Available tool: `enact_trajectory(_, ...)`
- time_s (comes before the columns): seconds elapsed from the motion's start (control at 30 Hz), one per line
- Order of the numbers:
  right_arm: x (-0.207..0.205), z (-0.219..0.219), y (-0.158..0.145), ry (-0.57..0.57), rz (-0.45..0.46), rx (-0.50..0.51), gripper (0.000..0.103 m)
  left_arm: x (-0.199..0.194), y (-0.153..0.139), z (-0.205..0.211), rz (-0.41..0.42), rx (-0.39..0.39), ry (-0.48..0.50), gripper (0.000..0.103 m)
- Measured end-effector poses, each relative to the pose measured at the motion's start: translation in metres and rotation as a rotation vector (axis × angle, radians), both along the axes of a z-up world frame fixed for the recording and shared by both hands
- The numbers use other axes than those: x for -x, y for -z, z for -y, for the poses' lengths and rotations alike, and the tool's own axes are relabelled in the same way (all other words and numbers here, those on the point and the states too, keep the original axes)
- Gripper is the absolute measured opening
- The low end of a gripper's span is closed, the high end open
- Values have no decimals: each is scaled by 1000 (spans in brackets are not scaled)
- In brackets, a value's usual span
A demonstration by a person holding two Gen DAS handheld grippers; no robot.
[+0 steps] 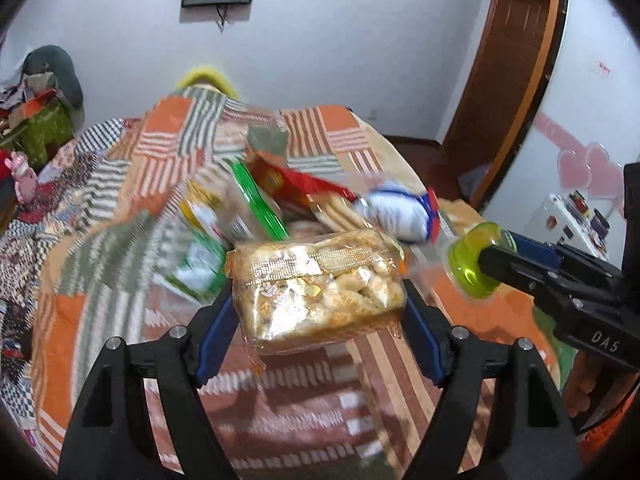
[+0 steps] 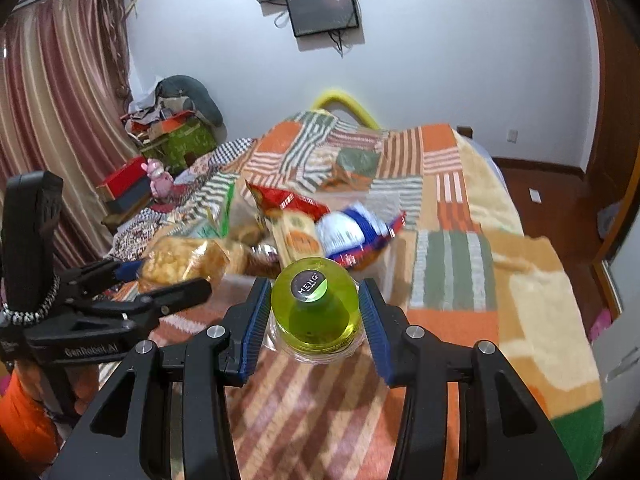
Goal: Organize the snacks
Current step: 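Place the brittle block into the box with the left tool while the right tool places the jelly cup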
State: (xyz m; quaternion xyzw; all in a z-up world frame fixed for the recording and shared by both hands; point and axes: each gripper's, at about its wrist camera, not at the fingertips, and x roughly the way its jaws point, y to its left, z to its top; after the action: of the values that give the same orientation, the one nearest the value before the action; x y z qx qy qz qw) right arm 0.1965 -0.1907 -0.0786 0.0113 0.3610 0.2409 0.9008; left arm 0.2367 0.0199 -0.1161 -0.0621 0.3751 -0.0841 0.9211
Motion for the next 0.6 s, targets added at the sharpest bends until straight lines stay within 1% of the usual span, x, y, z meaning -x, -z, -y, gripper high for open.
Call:
enact_trajectory(0.17,-19,-10,-8,2,37,-1,42,-19,-14,-4,26,6,-10,76)
enact_trajectory(0.33,-43,-16,-7,27,50,22,42,-45,-18,3,38,3,-2,76)
enact_trajectory(0.47,-56,-14,8,44,16,53,42,-64,-10,14,28,-23,10,76)
enact_trajectory(0.6,-58,-10,27,37,-39,63,42,-80,7,19,-1,-63,7,76)
